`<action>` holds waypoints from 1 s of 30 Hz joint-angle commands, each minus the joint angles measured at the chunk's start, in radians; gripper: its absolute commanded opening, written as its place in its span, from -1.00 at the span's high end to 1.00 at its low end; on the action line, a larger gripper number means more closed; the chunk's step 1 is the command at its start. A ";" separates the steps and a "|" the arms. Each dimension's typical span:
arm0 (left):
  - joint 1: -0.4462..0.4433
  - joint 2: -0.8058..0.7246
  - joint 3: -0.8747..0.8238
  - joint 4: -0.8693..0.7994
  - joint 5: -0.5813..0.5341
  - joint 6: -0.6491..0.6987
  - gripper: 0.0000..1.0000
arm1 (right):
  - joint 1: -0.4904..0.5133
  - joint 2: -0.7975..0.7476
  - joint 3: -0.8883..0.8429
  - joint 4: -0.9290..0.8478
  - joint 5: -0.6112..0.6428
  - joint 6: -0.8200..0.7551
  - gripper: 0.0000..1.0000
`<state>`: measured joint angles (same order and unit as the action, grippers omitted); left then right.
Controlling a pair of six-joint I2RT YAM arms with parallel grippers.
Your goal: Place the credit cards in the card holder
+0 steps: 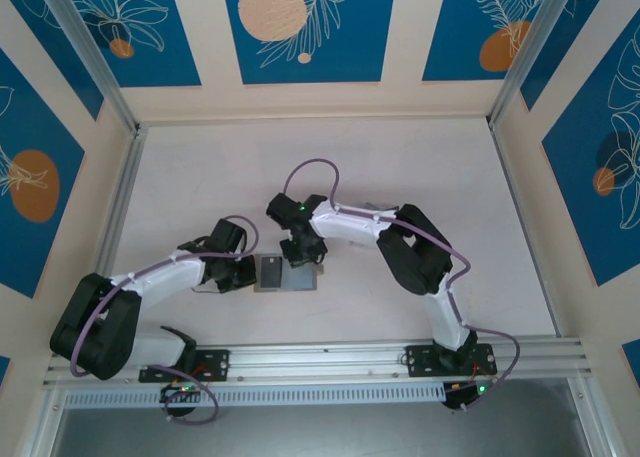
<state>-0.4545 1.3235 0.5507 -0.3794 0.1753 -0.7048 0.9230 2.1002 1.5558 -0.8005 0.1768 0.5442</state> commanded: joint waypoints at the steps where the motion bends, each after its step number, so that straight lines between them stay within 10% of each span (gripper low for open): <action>1: -0.004 0.049 -0.031 0.055 -0.007 0.016 0.98 | 0.014 0.035 -0.020 -0.007 -0.028 -0.003 0.79; 18: -0.004 0.023 0.008 0.018 0.021 0.027 0.96 | -0.022 0.027 0.008 0.196 -0.515 0.025 0.88; 30: -0.004 0.036 -0.004 0.028 0.015 0.025 0.95 | -0.014 -0.048 0.010 -0.054 -0.009 -0.013 0.28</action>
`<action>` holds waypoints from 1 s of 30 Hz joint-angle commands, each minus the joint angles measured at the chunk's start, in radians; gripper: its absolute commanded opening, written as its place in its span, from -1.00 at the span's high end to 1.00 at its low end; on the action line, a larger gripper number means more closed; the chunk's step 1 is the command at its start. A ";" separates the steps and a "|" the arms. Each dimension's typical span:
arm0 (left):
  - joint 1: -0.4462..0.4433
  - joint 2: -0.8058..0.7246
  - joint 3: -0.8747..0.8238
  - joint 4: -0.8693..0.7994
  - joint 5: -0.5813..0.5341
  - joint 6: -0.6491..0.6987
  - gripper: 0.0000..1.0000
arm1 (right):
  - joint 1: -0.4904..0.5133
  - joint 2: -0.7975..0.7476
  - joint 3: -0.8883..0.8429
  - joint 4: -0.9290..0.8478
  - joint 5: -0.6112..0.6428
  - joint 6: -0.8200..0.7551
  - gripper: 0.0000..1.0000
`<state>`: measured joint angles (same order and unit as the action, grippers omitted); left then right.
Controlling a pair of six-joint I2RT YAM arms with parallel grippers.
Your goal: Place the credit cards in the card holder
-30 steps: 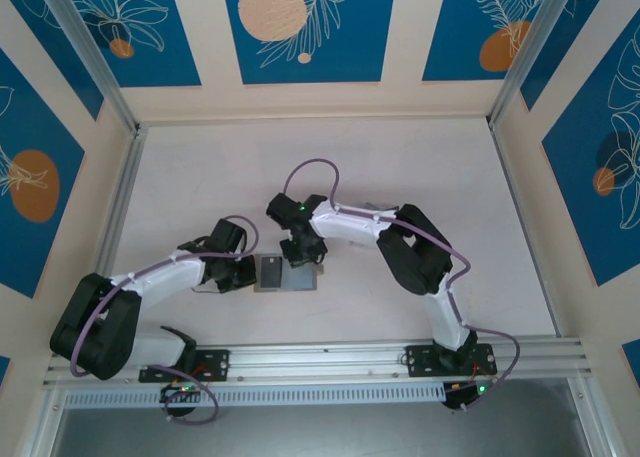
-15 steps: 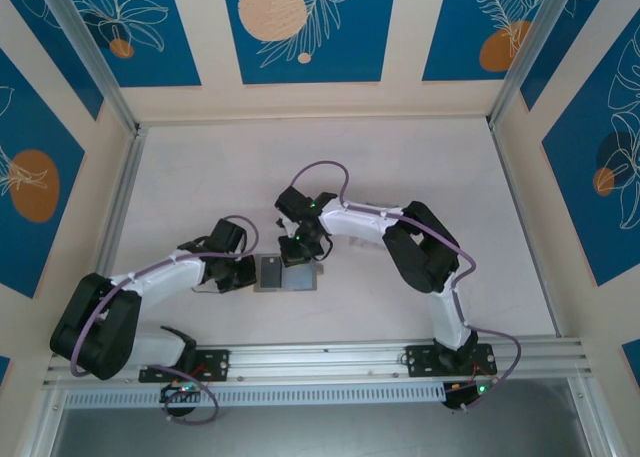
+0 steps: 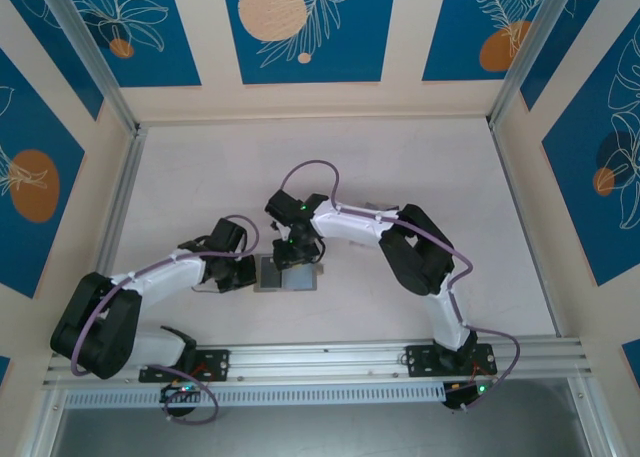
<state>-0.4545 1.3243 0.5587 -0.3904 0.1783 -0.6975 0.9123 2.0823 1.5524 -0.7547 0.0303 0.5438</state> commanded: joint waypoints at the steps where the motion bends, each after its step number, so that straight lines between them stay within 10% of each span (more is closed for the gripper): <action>1: -0.004 0.034 -0.014 0.039 0.012 0.017 0.95 | -0.003 -0.024 0.011 -0.103 0.155 -0.013 0.27; 24: -0.004 0.047 -0.023 0.053 0.016 0.016 0.95 | 0.072 0.078 0.042 -0.146 0.326 -0.022 0.46; 30: -0.004 0.049 -0.031 0.059 0.019 0.013 0.95 | 0.093 0.086 0.090 -0.231 0.459 -0.006 0.24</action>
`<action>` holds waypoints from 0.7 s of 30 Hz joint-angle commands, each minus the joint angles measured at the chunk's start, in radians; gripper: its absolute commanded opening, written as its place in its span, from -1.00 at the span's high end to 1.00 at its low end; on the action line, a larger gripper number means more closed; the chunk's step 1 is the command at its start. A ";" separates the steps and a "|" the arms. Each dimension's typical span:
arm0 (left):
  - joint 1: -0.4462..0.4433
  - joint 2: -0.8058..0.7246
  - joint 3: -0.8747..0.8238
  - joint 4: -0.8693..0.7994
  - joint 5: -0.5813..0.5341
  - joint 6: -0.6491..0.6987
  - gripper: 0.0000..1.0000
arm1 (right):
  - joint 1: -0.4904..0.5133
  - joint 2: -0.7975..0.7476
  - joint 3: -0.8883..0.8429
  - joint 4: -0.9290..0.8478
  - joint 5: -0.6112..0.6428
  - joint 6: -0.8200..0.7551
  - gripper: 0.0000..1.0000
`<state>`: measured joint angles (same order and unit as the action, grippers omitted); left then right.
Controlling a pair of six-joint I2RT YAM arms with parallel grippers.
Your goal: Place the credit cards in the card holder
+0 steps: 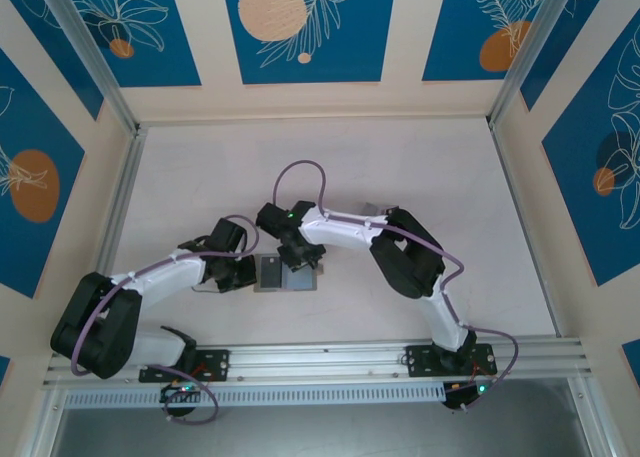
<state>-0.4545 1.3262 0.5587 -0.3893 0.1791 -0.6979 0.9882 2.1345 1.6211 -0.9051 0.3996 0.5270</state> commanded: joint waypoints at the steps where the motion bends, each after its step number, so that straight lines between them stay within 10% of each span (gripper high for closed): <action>1: -0.004 0.047 -0.031 0.058 0.017 0.012 0.95 | 0.020 0.035 0.029 -0.092 0.107 0.013 0.23; 21: -0.006 0.061 -0.026 0.064 0.025 0.012 0.95 | 0.040 0.045 -0.004 0.018 -0.007 -0.091 0.46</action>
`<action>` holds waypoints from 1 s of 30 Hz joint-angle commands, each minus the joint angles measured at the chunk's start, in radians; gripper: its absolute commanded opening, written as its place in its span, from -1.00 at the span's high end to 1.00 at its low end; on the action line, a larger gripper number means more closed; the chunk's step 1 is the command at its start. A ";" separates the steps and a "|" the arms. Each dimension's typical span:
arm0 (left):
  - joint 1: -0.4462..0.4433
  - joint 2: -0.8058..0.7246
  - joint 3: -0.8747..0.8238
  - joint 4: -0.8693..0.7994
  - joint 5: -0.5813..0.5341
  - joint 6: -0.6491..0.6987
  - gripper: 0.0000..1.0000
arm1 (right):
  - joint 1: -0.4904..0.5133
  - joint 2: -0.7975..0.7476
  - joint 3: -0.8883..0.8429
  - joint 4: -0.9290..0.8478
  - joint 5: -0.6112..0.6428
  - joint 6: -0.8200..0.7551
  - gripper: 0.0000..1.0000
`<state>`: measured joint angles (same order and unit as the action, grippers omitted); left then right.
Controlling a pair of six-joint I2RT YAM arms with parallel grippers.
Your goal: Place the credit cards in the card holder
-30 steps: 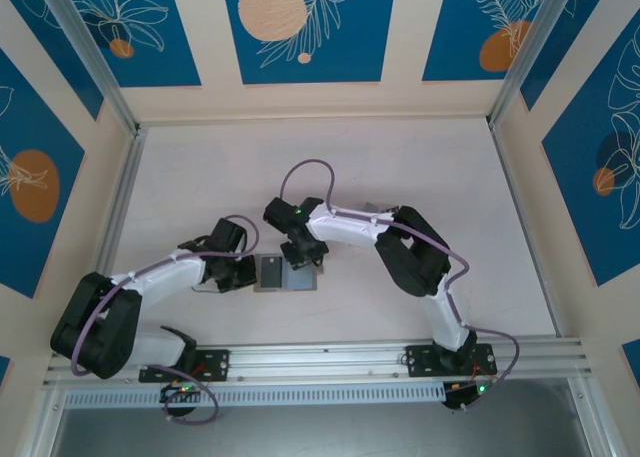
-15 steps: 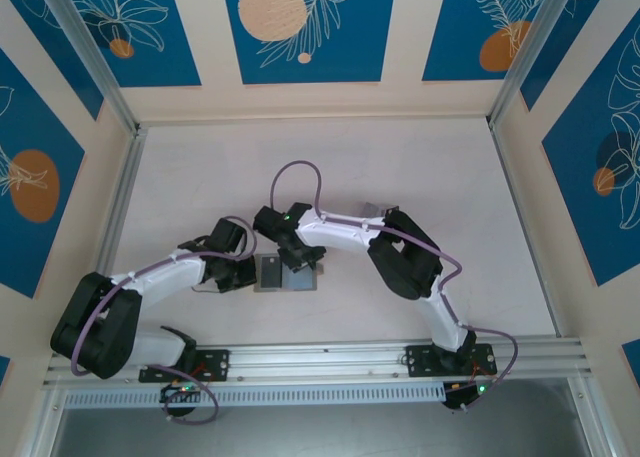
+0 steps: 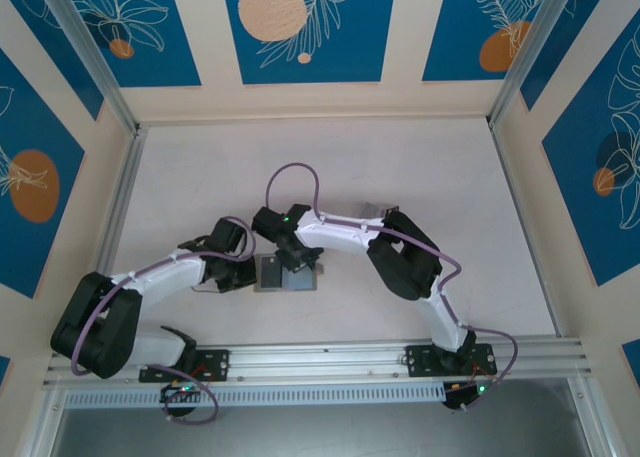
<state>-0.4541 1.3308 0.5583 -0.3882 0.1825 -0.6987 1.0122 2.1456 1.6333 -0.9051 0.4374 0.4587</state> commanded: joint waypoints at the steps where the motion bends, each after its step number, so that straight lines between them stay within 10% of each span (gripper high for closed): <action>1: -0.006 0.057 -0.025 0.061 0.023 0.013 0.95 | 0.015 0.036 -0.019 0.019 -0.055 -0.023 0.48; 14: -0.006 0.045 -0.018 0.046 0.023 0.023 0.95 | -0.045 -0.005 -0.123 0.148 -0.346 -0.015 0.90; 30: -0.056 -0.095 0.037 -0.010 0.053 0.085 0.73 | -0.122 0.043 -0.138 0.273 -0.681 0.063 0.85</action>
<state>-0.4763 1.2949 0.5636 -0.4152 0.1810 -0.6525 0.8951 2.1246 1.5047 -0.6437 -0.1593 0.4808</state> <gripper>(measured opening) 0.125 0.074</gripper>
